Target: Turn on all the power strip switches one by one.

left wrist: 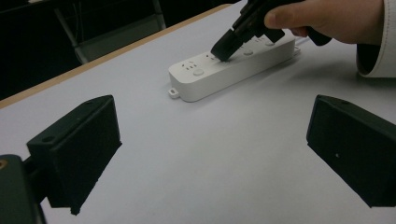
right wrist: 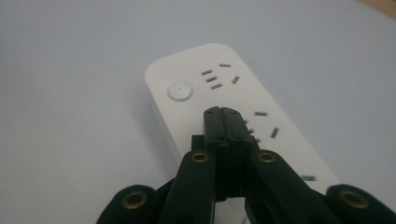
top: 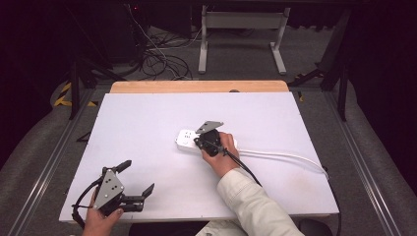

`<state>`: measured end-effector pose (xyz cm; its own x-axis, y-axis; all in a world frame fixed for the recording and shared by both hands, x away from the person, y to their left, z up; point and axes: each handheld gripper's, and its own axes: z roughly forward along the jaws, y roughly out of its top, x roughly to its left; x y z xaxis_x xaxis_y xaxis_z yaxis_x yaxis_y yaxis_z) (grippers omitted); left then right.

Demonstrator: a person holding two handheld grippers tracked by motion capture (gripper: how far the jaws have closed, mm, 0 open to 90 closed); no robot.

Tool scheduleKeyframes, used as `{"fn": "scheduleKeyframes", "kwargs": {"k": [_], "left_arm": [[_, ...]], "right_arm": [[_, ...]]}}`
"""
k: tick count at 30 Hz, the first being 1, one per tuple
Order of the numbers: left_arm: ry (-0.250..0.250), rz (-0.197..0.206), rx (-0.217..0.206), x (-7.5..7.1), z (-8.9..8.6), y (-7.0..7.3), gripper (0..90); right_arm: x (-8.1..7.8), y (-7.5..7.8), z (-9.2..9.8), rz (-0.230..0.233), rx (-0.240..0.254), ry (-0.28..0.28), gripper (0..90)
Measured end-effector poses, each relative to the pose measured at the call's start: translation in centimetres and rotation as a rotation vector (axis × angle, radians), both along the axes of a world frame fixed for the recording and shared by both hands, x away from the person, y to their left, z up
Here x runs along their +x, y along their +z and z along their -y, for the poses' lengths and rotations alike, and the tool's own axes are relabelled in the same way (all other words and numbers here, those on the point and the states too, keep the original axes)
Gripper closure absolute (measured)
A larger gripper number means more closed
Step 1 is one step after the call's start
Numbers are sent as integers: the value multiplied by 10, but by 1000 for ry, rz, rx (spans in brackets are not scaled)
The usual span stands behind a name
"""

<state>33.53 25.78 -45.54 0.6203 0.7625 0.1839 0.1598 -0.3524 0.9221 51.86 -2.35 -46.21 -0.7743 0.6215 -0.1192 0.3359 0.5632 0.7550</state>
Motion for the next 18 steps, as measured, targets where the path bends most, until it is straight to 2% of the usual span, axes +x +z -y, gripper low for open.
{"fn": "scheduleKeyframes", "kwargs": {"k": [1, 3, 4, 7, 10, 18], "left_arm": [[1, -1, -3, 0, 0, 0, 33], [3, 1, -3, 1, -1, 0, 34], [3, 1, -3, 1, -1, 0, 34], [5, -5, -6, 2, -2, 0, 34], [6, 5, -4, 0, -2, 1, 33], [6, 0, -4, 1, -1, 0, 34]], "right_arm": [[-2, 3, 1, 32, 12, -2, 900], [-6, 14, 6, 62, 124, 21, 900], [-7, 19, 7, 61, 152, 24, 900], [-8, 27, 7, 64, 150, 34, 900], [-8, 28, 9, 56, 156, 32, 900], [-5, 29, 9, 41, 163, 34, 900]]}}
